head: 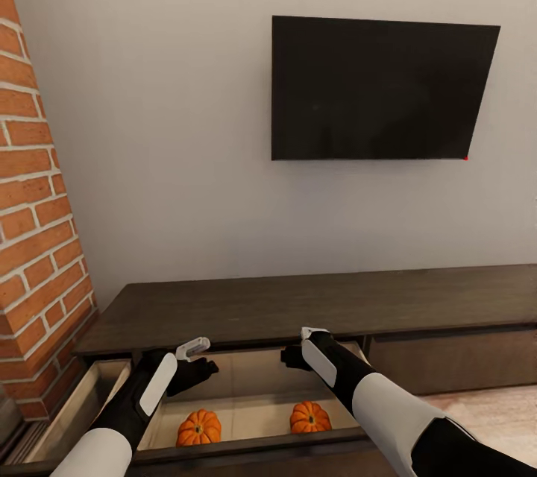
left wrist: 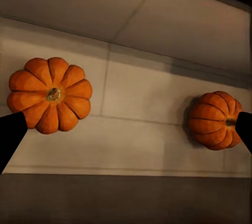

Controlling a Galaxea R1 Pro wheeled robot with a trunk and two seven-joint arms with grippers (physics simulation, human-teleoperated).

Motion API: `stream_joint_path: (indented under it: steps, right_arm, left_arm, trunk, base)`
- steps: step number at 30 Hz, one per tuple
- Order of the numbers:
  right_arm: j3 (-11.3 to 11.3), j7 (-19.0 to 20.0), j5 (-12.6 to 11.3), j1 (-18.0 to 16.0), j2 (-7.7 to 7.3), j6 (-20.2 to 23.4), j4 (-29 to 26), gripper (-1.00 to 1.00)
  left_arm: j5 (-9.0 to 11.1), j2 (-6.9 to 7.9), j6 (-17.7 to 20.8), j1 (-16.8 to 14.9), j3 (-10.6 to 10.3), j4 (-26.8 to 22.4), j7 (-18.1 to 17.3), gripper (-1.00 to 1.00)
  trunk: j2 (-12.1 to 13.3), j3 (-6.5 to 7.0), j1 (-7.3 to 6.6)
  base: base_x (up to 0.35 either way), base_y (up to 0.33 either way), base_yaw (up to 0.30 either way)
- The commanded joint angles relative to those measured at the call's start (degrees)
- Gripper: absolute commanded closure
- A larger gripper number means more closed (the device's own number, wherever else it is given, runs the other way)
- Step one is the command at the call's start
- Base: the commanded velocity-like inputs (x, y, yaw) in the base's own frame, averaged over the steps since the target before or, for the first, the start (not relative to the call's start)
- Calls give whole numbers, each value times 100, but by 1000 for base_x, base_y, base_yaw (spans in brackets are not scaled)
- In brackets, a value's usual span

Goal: Place each of the two pumpkins and all three candles from the living room inside a cabinet in the living room (use any cabinet), then make sure every cabinet is closed, and position the cauldron so it is next to a table in the living room.

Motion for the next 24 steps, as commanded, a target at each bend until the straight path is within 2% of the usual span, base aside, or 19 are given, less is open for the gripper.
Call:
stream_joint_path:
  steps: [1,16,24]
  right_arm:
    - [47,-45,-61,-5,-5,7,-11,-100]
    - [38,-37,-62,-5,-5,-5,-24,-100]
    - [38,-37,-62,-5,-5,-6,-24,-100]
  left_arm:
    - [59,0,15,-2,-9,-9,54,-100]
    - [59,5,15,-2,-12,-8,54,-100]
    - [59,1,15,-2,-9,-8,48,-100]
  trunk:
    - [38,12,-24]
    - [640,281,-353]
    - [961,424,-529]
  base:
    - [-11,0,0]
    - [-116,20,0]
    - [-32,6,0]
